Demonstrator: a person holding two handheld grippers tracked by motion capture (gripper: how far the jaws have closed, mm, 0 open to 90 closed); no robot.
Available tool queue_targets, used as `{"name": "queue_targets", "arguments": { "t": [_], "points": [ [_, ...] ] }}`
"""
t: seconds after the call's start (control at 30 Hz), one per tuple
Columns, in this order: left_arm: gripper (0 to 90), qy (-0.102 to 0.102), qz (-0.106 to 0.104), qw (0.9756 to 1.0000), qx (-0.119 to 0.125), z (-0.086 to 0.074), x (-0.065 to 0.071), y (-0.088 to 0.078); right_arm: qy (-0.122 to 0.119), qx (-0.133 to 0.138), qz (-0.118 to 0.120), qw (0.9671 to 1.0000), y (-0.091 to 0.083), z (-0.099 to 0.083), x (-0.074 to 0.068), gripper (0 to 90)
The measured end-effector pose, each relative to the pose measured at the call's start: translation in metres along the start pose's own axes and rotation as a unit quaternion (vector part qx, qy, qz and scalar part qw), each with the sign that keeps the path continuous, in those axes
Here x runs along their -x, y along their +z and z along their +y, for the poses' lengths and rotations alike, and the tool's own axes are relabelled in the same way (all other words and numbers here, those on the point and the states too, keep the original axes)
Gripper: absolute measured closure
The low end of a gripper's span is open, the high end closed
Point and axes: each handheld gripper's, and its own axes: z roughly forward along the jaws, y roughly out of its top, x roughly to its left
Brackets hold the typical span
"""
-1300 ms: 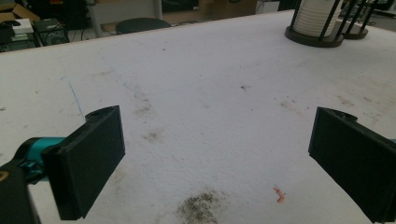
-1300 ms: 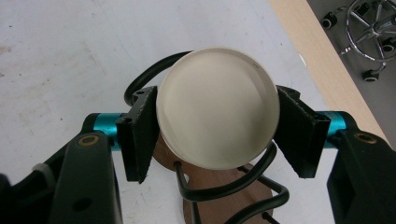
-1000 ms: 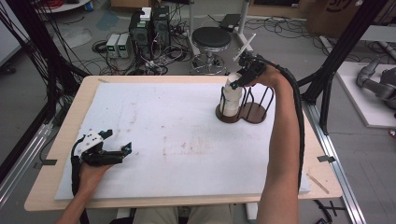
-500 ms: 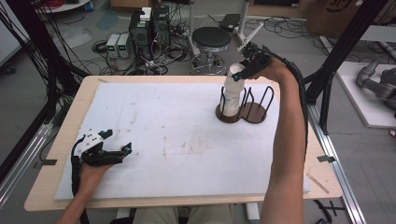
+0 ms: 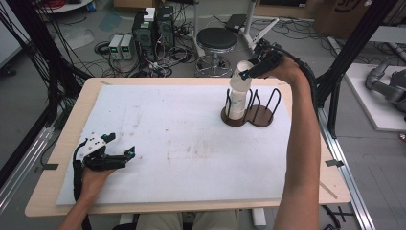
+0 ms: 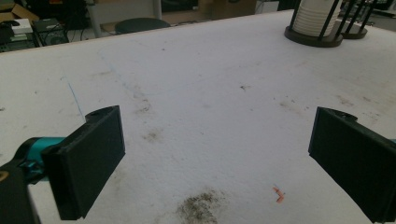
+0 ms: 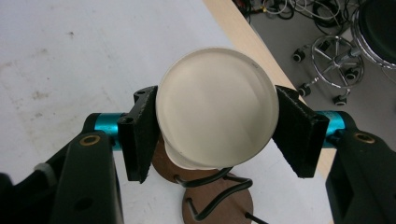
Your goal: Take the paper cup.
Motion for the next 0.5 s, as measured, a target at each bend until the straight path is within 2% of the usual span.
{"name": "queue_targets", "arguments": {
  "t": [0.07, 0.1, 0.13, 0.2, 0.33, 0.37, 0.5],
  "points": [
    [3.7, 0.0, 0.0, 1.0, 0.0, 0.0, 0.0, 0.0, -0.001, 0.004, -0.001, 1.0, -0.002, -0.001, 0.0, 37.1],
    [3.7, 0.0, 0.0, 1.0, 0.0, 0.0, 0.0, 0.0, 0.0, 0.027, 0.005, 0.9996, -0.008, -0.004, -0.003, 37.1],
    [3.7, 0.0, 0.0, 1.0, 0.0, 0.0, 0.0, 0.0, 0.0, 0.027, 0.005, 0.9996, -0.008, -0.004, -0.003, 37.1],
    [3.7, 0.0, 0.0, 1.0, 0.0, 0.0, 0.0, 0.0, -0.004, 0.051, 0.013, 0.9986, -0.014, -0.008, -0.008, 37.1],
    [3.7, 0.002, 0.001, 1.0, -0.002, 0.0, 0.001, 0.0, -0.009, 0.06, 0.014, 0.9981, -0.021, -0.011, -0.015, 37.1],
    [3.7, 0.003, 0.001, 1.0, -0.002, 0.0, 0.001, 0.0, -0.019, 0.078, 0.015, 0.9967, -0.026, -0.012, -0.021, 37.1],
    [3.7, 0.002, 0.002, 1.0, -0.002, 0.0, 0.001, 0.0, -0.027, 0.108, 0.019, 0.9936, -0.035, -0.014, -0.032, 37.1]
  ]
}}
